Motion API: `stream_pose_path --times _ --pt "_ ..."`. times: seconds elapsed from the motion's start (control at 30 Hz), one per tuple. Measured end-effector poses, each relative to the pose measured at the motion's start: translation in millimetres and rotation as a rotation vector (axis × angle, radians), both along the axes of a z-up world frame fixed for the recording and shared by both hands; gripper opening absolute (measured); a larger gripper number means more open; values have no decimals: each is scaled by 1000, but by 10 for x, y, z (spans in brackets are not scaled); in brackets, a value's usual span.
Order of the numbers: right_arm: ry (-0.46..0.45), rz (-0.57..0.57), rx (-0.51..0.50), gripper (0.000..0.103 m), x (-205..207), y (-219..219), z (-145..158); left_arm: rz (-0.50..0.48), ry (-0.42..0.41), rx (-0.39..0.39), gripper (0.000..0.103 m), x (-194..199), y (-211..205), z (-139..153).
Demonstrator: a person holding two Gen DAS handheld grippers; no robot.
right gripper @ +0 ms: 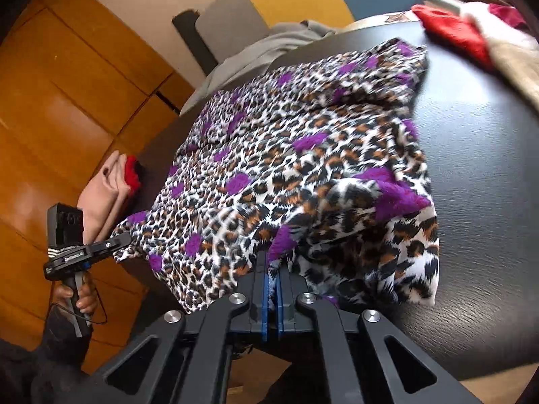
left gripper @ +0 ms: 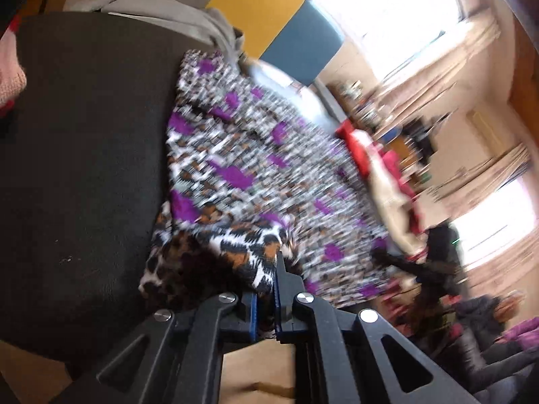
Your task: Fold clothes
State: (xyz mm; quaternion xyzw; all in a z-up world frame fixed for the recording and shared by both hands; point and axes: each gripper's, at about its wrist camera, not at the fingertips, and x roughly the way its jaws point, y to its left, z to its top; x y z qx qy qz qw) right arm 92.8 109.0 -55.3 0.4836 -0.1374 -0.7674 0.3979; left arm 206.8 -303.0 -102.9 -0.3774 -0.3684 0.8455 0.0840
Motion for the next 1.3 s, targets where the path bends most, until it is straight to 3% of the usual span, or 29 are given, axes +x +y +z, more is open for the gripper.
stream_pose_path --times 0.1,0.23,0.37,0.47,0.57,0.67,0.7,0.77,0.93,1.03,1.13,1.2,1.27,1.3 --pt "-4 -69 -212 4 -120 162 213 11 72 92 5 -110 -93 118" --pt "-8 -119 -381 4 -478 142 386 35 110 129 5 -450 -185 261" --pt "-9 -143 -386 4 -953 -23 412 75 133 158 5 -957 -379 335" --pt "-27 -172 -371 4 -1359 -99 349 101 104 160 5 -1432 -540 289" --pt "-59 -205 -333 4 -1737 -147 185 131 48 161 5 -1852 -714 128" --pt "-128 -242 -281 5 -2007 -215 -129 158 -90 144 5 -2147 -813 -274" --pt "-157 -249 -265 5 -2042 -228 -251 152 -124 144 4 -2174 -810 -426" --pt "-161 -238 -272 1 -1989 -229 -400 149 -106 146 5 -2093 -796 -482" --pt "-133 -170 -265 1 -1658 -214 -372 135 -114 107 4 -1668 -636 -455" --pt "-176 -139 -282 2 -1534 -195 -377 130 -131 107 4 -1464 -597 -424" --pt "-252 -100 -302 17 -1493 -270 -335 119 -138 131 5 -1447 -614 -330" --pt "-254 -68 -312 57 -1461 -337 -227 108 -116 167 5 -1463 -620 -235" --pt "-259 -25 -323 78 -1436 -418 -111 88 -80 203 5 -1481 -604 -112" --pt "-261 10 -329 83 -1430 -466 -53 76 -66 221 5 -1500 -602 -66"
